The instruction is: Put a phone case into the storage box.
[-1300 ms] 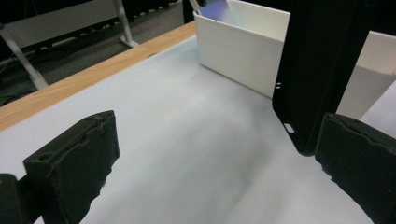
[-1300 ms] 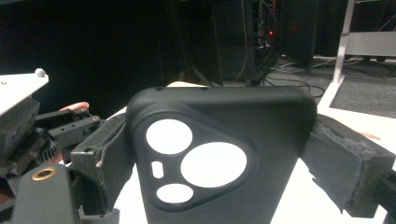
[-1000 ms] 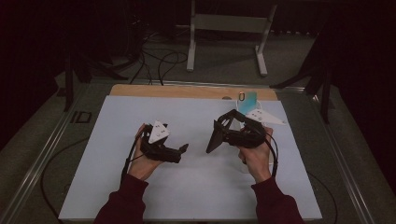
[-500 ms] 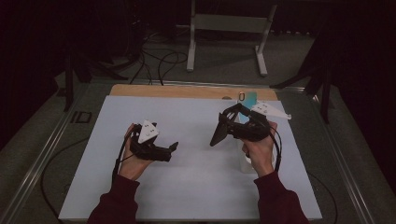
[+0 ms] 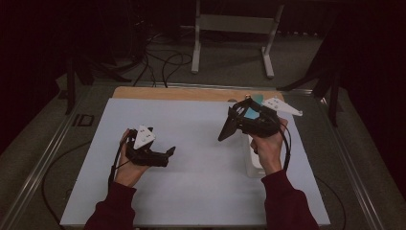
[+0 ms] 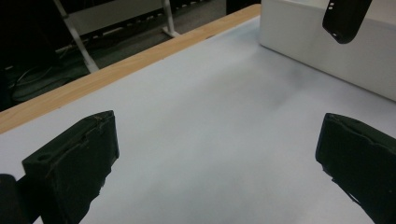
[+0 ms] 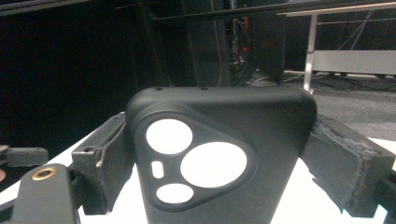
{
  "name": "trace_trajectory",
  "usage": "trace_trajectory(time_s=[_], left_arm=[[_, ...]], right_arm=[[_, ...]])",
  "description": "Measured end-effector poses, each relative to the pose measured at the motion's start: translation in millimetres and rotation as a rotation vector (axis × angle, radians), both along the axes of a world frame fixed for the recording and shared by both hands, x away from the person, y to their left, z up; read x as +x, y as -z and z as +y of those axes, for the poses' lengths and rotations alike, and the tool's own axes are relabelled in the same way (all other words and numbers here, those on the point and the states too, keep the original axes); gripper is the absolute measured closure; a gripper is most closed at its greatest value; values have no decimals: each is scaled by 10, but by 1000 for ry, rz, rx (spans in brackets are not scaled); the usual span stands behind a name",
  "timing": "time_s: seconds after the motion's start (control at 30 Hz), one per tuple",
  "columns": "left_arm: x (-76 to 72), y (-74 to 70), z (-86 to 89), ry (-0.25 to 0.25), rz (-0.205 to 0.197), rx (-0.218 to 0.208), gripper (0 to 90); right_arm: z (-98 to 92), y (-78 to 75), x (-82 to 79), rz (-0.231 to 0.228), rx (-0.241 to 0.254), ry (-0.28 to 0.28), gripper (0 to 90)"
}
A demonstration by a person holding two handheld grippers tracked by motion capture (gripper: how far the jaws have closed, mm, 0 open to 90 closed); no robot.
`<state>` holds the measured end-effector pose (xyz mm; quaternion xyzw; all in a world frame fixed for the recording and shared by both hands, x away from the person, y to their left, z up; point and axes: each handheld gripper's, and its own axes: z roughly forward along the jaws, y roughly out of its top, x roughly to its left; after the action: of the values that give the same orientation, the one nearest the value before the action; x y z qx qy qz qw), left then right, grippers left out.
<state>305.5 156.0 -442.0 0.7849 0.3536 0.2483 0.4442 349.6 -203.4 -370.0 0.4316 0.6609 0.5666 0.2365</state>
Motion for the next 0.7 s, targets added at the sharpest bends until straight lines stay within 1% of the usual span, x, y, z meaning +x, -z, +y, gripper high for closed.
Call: trace_trajectory(time_s=[0.13,0.23,0.33,0.4,0.47,0.7], left_arm=[[-10,-8,59,-18,-7,-6,0],[-23,-13,100,-31,-10,-5,0],[-34,-14,124,-35,-12,-5,0],[-49,-14,142,-26,-13,-12,0],[-70,-13,151,-19,-21,-8,0],[-87,-5,226,-39,-37,-18,0]], right_arm=[[-41,-21,42,-1,8,19,140],[-73,-27,74,-1,5,29,140],[-100,-37,109,3,5,48,141],[-117,-41,132,4,5,58,141],[-137,-45,155,6,7,67,141],[-205,-74,204,2,11,94,141]])
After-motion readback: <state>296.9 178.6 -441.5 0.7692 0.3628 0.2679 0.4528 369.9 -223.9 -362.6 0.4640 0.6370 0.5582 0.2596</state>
